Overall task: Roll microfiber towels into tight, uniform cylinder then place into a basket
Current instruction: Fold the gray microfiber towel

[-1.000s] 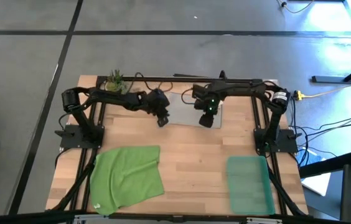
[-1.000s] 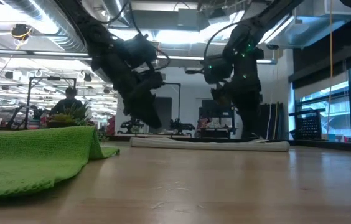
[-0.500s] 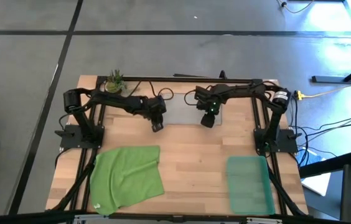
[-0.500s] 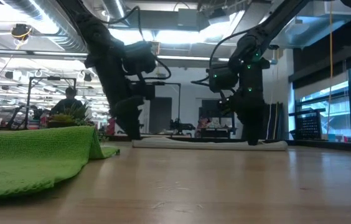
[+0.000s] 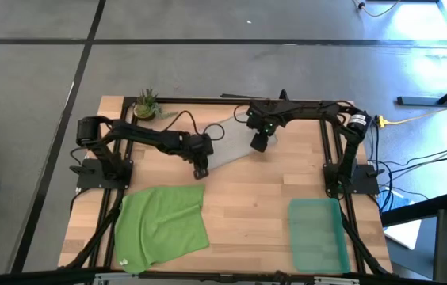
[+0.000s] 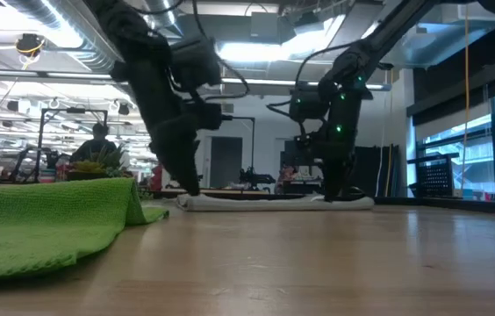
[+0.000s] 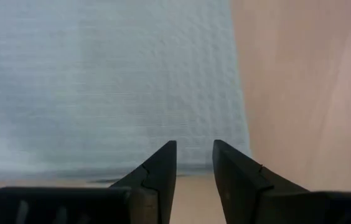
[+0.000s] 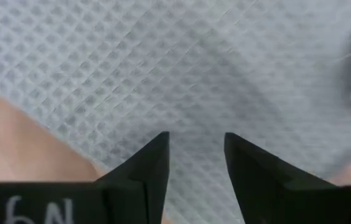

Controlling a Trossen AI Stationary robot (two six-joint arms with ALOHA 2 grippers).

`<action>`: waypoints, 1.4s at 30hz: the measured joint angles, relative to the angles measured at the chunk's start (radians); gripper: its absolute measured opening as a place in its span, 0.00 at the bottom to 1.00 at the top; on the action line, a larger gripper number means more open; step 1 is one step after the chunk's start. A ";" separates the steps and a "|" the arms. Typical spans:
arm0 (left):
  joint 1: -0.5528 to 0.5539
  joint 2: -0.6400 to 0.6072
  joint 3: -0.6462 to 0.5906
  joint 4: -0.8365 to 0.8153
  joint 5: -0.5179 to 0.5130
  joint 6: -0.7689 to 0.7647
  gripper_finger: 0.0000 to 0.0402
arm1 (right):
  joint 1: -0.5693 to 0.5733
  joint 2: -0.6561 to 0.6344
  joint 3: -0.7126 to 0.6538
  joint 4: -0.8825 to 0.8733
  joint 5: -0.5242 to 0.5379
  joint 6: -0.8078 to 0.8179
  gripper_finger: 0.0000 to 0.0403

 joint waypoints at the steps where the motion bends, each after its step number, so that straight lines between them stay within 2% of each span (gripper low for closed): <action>1: 0.004 -0.015 0.002 -0.001 -0.018 -0.008 0.25 | 0.000 -0.006 0.016 -0.023 0.007 -0.007 0.38; 5: 0.035 -0.090 0.012 0.010 -0.113 -0.011 0.25 | 0.008 -0.067 0.052 -0.095 0.005 -0.018 0.38; 8: 0.074 -0.101 0.011 0.002 -0.167 -0.013 0.25 | 0.012 -0.101 0.039 -0.119 -0.045 -0.005 0.38; 11: 0.117 -0.077 0.011 0.015 -0.171 -0.013 0.25 | 0.013 -0.103 0.013 -0.117 -0.088 -0.004 0.38; 17: 0.173 0.020 0.009 0.031 -0.166 -0.012 0.25 | 0.013 -0.092 -0.102 -0.002 -0.093 -0.003 0.38; 21: 0.181 0.065 0.009 0.029 -0.120 -0.011 0.25 | 0.004 -0.093 -0.152 0.083 -0.096 -0.006 0.38; 29: 0.118 0.091 0.013 0.013 -0.074 -0.044 0.25 | -0.039 -0.090 -0.215 0.263 -0.096 -0.011 0.38; 36: 0.017 0.085 0.013 0.010 -0.052 -0.126 0.25 | -0.068 -0.090 -0.217 0.332 -0.018 -0.012 0.38; 42: -0.030 0.066 0.007 0.026 -0.048 -0.150 0.25 | -0.073 -0.089 -0.188 0.323 -0.007 -0.011 0.38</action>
